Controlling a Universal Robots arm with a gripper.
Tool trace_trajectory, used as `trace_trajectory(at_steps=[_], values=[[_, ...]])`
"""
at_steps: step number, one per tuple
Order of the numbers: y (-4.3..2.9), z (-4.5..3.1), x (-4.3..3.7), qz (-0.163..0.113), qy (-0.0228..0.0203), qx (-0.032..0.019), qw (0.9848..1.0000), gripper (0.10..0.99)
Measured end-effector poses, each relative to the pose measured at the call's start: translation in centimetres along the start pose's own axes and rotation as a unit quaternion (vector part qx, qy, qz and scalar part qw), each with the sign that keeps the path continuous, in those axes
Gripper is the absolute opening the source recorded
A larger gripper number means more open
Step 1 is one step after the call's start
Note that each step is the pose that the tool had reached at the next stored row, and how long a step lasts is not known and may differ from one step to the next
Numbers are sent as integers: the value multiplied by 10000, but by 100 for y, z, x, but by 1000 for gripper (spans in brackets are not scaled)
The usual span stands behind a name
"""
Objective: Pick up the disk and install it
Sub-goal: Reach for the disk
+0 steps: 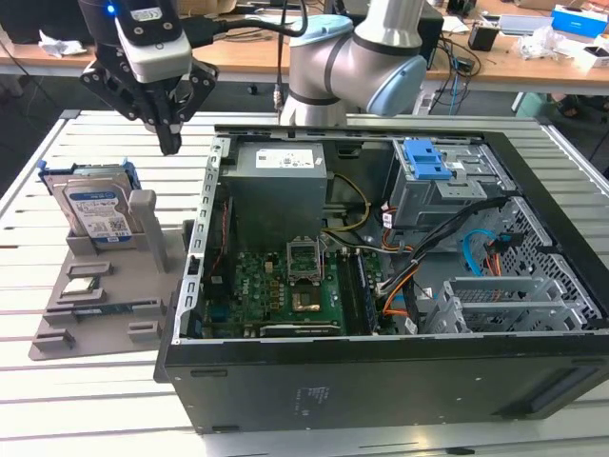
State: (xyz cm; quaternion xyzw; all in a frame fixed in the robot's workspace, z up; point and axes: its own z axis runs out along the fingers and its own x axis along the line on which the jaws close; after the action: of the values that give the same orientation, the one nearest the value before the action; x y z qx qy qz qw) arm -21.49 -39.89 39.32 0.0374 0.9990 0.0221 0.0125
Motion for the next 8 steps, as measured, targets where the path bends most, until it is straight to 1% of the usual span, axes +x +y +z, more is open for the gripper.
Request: trace_trajectory(at_steps=[8], values=[[-9,-4,114,0,0,0,10000,106]])
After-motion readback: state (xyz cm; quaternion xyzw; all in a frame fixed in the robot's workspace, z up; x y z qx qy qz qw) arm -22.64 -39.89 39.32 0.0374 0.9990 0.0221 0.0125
